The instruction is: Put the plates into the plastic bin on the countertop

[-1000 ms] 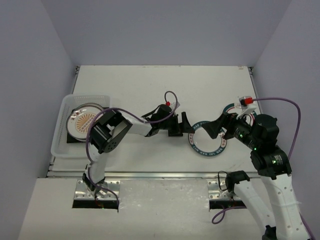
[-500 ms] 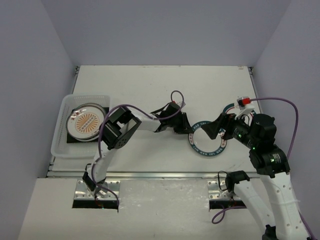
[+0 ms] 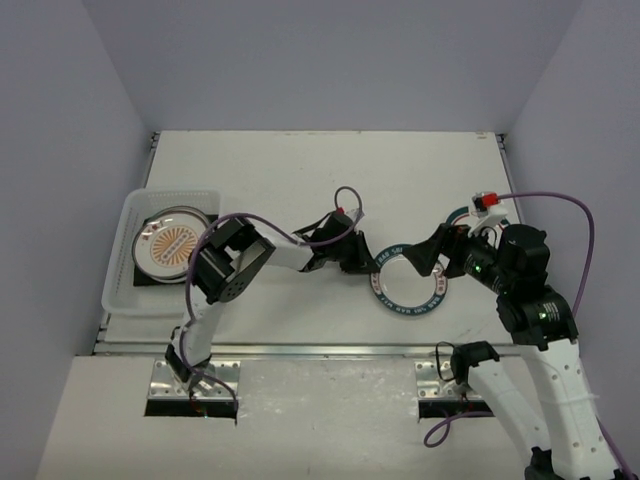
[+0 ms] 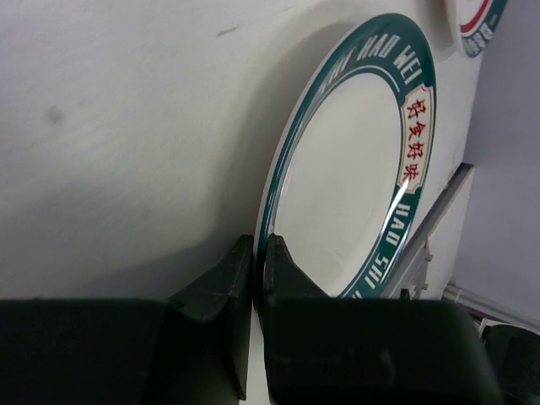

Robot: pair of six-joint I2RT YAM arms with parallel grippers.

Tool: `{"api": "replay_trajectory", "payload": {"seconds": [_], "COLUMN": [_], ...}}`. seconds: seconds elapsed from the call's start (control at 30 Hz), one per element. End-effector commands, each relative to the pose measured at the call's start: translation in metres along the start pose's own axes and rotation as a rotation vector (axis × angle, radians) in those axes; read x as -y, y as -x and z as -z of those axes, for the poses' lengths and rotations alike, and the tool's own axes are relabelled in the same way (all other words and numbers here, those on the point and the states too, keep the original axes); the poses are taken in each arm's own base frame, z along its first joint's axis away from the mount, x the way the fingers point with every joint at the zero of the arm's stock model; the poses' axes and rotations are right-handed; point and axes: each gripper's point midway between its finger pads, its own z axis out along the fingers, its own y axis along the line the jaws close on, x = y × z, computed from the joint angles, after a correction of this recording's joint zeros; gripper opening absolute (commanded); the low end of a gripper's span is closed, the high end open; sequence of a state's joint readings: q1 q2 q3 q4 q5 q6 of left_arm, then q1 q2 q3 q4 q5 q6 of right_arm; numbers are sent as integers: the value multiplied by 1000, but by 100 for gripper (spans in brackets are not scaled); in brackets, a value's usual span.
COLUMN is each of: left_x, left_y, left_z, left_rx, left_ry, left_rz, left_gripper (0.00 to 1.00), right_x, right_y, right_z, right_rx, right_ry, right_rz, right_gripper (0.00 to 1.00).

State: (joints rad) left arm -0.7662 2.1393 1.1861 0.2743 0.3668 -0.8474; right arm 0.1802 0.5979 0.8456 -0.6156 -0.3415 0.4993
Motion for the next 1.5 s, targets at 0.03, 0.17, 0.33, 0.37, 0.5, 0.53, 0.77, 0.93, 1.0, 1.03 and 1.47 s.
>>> {"api": "replay_trajectory", "payload": {"seconds": [0.03, 0.17, 0.33, 0.37, 0.5, 0.53, 0.77, 0.93, 1.0, 1.03, 1.47], "left_x": [-2, 0, -40, -44, -132, -149, -197, -214, -217, -218, -237], "left_y": [25, 70, 129, 125, 128, 121, 84, 60, 52, 51, 46], "left_z": [100, 209, 355, 358, 462, 470, 528, 541, 544, 542, 509], "left_rx": [254, 502, 823, 807, 1011, 1001, 1123, 1138, 1160, 1155, 1024], "left_ry": [204, 260, 353, 384, 645, 653, 758, 860, 870, 867, 817], "left_rz": [-47, 13, 180, 187, 414, 455, 619, 662, 662, 659, 673], "left_gripper": [0, 0, 0, 0, 0, 0, 0, 0, 0, 0, 89], "right_x": [33, 34, 25, 23, 21, 21, 24, 27, 28, 29, 26], "right_y": [13, 17, 19, 19, 20, 20, 13, 8, 6, 5, -1], "right_z": [1, -5, -22, -24, -36, -40, -55, -62, -64, -65, -70], "right_rx": [46, 69, 59, 59, 55, 53, 4, -20, -25, -28, -46], "right_ry": [-190, -187, -115, -103, -70, -63, -38, -26, -27, -27, 8], "right_rz": [17, 6, -27, -28, -40, -42, -32, -5, 2, 3, -1], "right_gripper": [99, 99, 99, 99, 99, 99, 99, 99, 99, 99, 99]}}
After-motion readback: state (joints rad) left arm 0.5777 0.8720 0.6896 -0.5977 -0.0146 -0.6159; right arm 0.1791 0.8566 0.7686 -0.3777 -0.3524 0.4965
